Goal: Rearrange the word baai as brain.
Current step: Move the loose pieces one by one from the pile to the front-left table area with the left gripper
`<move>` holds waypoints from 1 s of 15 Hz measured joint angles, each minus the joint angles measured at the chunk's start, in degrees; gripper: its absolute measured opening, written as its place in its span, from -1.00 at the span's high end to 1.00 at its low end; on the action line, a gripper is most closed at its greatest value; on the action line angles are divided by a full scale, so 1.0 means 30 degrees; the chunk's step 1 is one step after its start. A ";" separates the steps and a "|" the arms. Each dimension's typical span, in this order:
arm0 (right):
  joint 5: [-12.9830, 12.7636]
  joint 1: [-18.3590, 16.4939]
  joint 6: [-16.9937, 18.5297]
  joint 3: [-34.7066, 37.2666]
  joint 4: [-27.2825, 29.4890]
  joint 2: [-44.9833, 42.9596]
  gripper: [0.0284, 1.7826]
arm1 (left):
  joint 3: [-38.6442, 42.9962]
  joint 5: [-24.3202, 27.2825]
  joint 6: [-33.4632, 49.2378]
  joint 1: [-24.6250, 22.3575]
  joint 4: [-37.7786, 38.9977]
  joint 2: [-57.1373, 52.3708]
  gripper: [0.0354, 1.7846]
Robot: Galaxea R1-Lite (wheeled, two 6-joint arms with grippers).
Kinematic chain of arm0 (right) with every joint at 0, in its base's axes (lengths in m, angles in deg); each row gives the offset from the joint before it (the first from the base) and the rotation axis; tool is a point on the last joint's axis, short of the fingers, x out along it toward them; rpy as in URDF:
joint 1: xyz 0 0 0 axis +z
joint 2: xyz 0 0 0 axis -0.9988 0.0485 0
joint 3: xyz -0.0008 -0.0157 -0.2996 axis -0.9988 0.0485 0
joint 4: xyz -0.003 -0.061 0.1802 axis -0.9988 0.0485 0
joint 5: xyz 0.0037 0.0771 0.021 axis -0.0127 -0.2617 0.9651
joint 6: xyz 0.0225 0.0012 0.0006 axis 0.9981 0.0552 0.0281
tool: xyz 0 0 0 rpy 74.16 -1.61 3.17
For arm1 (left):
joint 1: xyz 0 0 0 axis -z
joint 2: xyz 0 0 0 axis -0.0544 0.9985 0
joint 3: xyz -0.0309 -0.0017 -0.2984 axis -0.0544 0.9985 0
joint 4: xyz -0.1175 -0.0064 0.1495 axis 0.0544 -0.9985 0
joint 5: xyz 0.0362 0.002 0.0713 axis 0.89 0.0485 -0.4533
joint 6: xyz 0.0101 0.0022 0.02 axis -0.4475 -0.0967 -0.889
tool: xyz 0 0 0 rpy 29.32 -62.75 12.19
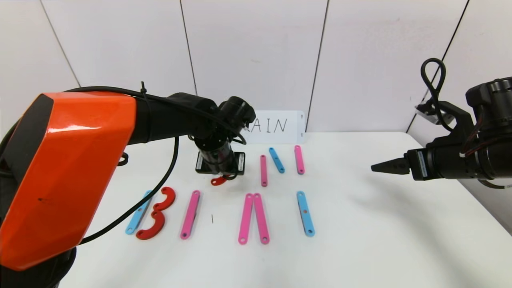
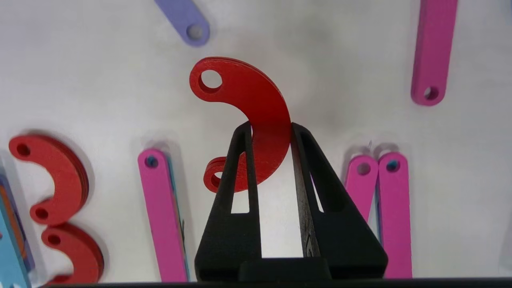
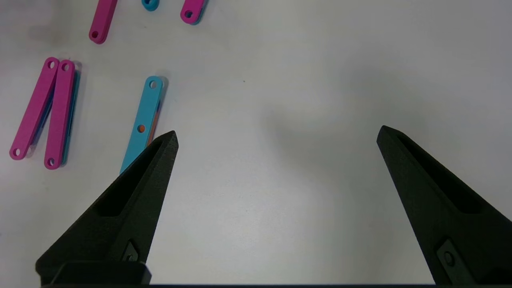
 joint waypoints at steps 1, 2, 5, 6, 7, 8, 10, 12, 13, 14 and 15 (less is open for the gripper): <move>-0.0024 0.0000 0.0000 0.0008 -0.0191 0.0016 -0.95 | 0.0008 0.0008 0.0557 0.0041 -0.0687 -0.0057 0.70; -0.0028 0.0004 0.0000 0.0065 -0.0337 0.0028 -0.95 | 0.0045 0.0028 0.0943 0.0073 -0.1182 -0.0085 0.70; -0.0028 0.0028 0.0004 0.0130 -0.0382 0.0073 -0.95 | 0.0573 0.0118 0.1451 0.0122 -0.1398 -0.0158 0.70; -0.0028 0.0028 0.0004 0.0130 -0.0382 0.0098 -0.95 | 0.0857 0.0150 0.1467 0.0110 -0.1341 -0.0183 0.70; -0.0028 0.0041 0.0000 0.0138 -0.0382 0.0102 -0.95 | 0.1105 0.0183 0.1471 0.0093 -0.1296 -0.0203 0.70; -0.0028 0.0057 0.0000 0.0146 -0.0382 0.0102 -0.95 | 0.1406 0.0167 0.1471 0.0065 -0.1248 -0.0240 0.70; -0.0037 0.0057 0.0004 0.0146 -0.0382 0.0126 -0.95 | 0.2105 0.0122 0.1471 0.0028 -0.1122 -0.0349 0.70; -0.0037 0.0057 0.0000 0.0146 -0.0382 0.0134 -0.95 | 0.2511 0.0122 0.1471 0.0012 -0.1093 -0.0439 0.70; -0.0045 0.0057 0.0000 0.0146 -0.0386 0.0134 -0.95 | 0.2613 0.0122 0.1479 0.0004 -0.1085 -0.0471 0.70; -0.0045 0.0057 0.0000 0.0146 -0.0382 0.0134 -0.95 | 0.2686 0.0146 0.1471 0.0000 -0.1085 -0.0479 0.70; -0.0053 0.0057 0.0000 0.0146 -0.0382 0.0134 -0.95 | 0.2731 0.0187 0.1467 0.0000 -0.1077 -0.0488 0.70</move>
